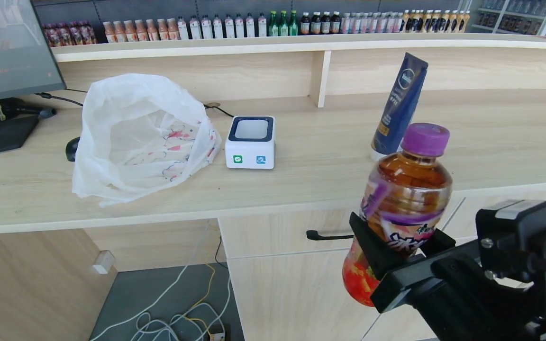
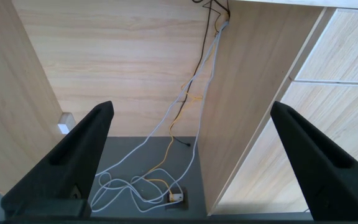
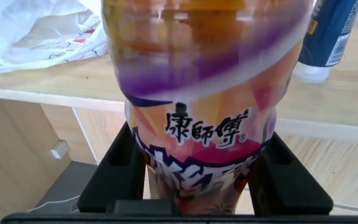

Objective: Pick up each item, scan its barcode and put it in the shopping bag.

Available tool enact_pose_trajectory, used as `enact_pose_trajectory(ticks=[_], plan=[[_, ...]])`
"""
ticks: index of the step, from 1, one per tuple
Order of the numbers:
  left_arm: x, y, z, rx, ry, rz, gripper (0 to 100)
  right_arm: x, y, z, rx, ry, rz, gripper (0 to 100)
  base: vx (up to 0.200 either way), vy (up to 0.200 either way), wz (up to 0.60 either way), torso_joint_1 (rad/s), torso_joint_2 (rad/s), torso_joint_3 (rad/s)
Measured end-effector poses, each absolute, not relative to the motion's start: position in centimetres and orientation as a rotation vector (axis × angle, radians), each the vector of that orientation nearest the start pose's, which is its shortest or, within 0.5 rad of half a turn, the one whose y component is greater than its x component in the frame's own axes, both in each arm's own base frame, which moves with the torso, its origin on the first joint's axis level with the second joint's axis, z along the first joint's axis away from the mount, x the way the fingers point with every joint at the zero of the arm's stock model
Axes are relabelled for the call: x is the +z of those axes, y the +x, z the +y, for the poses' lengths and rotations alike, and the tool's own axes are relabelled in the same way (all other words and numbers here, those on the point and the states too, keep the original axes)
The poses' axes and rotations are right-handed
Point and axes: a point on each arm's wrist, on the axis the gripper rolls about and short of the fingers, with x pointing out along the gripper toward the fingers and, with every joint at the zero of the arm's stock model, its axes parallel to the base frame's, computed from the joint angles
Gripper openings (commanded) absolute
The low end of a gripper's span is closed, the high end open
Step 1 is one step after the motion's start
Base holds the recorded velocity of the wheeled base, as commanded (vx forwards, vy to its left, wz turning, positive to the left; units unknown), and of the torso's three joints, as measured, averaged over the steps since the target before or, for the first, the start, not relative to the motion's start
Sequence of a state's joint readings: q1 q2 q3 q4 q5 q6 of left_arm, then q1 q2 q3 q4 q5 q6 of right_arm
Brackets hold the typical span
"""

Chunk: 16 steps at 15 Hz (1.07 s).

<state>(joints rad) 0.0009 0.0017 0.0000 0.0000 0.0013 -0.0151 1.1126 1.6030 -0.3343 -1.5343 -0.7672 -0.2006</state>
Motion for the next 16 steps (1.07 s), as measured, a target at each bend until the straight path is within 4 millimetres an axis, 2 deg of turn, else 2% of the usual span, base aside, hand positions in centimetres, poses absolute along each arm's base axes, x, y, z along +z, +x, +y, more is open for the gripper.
enact_pose_trajectory(ticks=[4, 9, 16], plan=[[7.6, -2.3, 0.0, 0.003, -0.015, 0.002, 100, 18.2, 10.5, 20.2, 0.369, -0.041, -0.207, 0, 0.000, 0.000, 0.00, 0.000, 0.00, 0.000], [7.6, -2.3, 0.0, 0.002, -0.015, 0.002, 100, 18.8, 9.1, 20.7, 0.432, -0.213, -0.278, 0, 0.000, 0.000, 0.00, 0.000, 0.00, 0.000], [7.6, -2.3, 0.0, 0.003, -0.015, 0.002, 100, 20.1, 8.1, 20.6, 0.601, -0.473, -0.505, 0, 0.000, 0.000, 0.00, 0.000, 0.00, 0.000]])
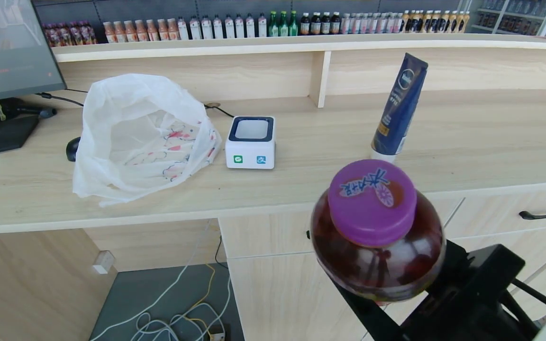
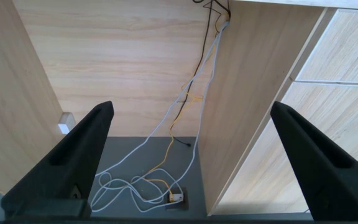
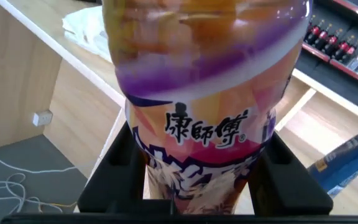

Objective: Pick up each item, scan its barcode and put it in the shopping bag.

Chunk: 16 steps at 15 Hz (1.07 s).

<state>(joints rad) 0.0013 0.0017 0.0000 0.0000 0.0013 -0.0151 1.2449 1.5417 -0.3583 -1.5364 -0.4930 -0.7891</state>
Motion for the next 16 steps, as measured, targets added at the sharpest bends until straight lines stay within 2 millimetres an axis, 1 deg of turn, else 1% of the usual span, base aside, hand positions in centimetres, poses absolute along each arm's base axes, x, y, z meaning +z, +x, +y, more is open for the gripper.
enact_pose_trajectory(ticks=[3, 6, 11, 16], plan=[[7.55, -2.27, 0.00, 0.003, -0.015, 0.002, 100, 20.24, 7.87, 20.73, 0.680, -0.567, -0.612, 0, 0.000, 0.000, 0.00, 0.000, 0.00, 0.000], [7.55, -2.27, 0.00, 0.003, -0.015, 0.002, 100, 20.24, 7.79, 20.83, 0.710, -0.639, -0.677, 0, 0.000, 0.000, 0.00, 0.000, 0.00, 0.000], [7.55, -2.27, 0.00, 0.003, -0.015, 0.002, 100, 19.96, 7.63, 21.23, 0.798, -0.698, -0.766, 0, 0.000, 0.000, 0.00, 0.000, 0.00, 0.000], [7.55, -2.27, 0.00, 0.002, -0.015, 0.002, 100, 19.47, 7.73, 21.50, 0.786, -0.812, -0.821, 0, 0.000, 0.000, 0.00, 0.000, 0.00, 0.000]])
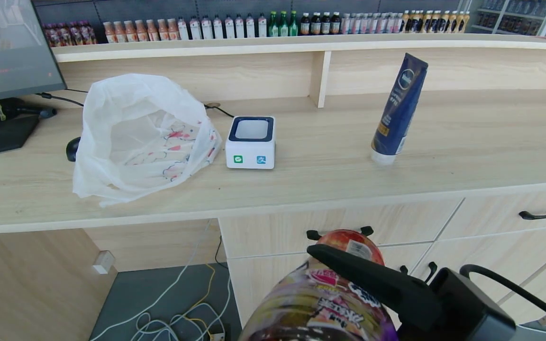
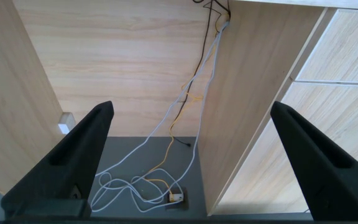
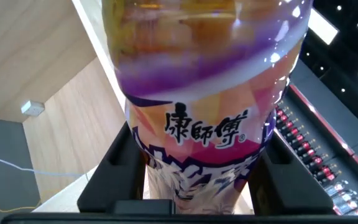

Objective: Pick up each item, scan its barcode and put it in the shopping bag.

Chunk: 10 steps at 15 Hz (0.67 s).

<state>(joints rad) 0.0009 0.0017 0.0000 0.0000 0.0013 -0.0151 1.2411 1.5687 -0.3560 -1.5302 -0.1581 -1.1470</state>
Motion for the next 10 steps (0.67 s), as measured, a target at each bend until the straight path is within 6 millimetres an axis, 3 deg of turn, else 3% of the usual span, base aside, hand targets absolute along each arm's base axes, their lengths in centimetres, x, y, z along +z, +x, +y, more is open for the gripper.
enact_pose_trajectory(ticks=[7, 10], plan=[[7.55, -2.27, 0.00, 0.003, -0.015, 0.002, 100, 19.62, 7.80, 21.76, 0.774, -0.859, -0.861, 0, 0.000, 0.000, 0.00, 0.000, 0.00, 0.000], [7.55, -2.27, 0.00, 0.003, -0.015, 0.002, 100, 19.74, 8.01, 22.13, 0.735, -0.959, -0.929, 0, 0.000, 0.000, 0.00, 0.000, 0.00, 0.000]])
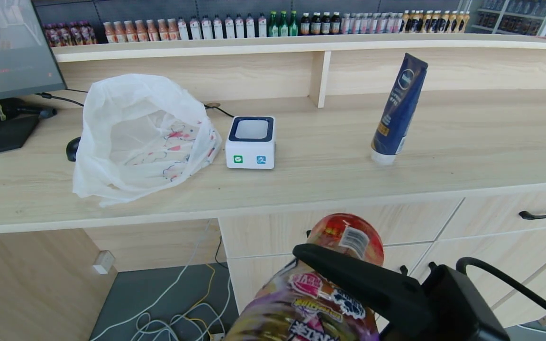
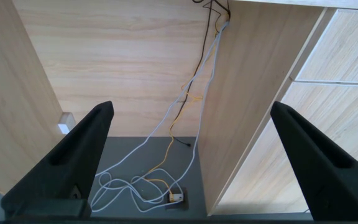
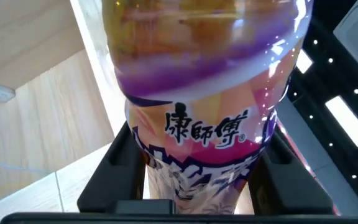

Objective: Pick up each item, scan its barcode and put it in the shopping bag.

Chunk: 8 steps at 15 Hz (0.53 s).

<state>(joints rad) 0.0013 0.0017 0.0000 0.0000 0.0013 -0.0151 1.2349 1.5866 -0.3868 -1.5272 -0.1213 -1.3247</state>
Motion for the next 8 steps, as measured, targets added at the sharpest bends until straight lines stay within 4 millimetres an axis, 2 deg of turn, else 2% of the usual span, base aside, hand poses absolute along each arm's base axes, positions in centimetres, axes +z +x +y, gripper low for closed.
enact_pose_trajectory(ticks=[5, 8], plan=[[7.55, -2.27, 0.00, 0.003, -0.015, 0.002, 100, 19.85, 8.14, 22.34, 0.711, -1.018, -0.975, 0, 0.000, 0.000, 0.00, 0.000, 0.00, 0.000], [7.55, -2.27, 0.00, 0.003, -0.015, 0.002, 100, 20.33, 8.53, 22.41, 0.604, -1.179, -1.072, 0, 0.000, 0.000, 0.00, 0.000, 0.00, 0.000]])
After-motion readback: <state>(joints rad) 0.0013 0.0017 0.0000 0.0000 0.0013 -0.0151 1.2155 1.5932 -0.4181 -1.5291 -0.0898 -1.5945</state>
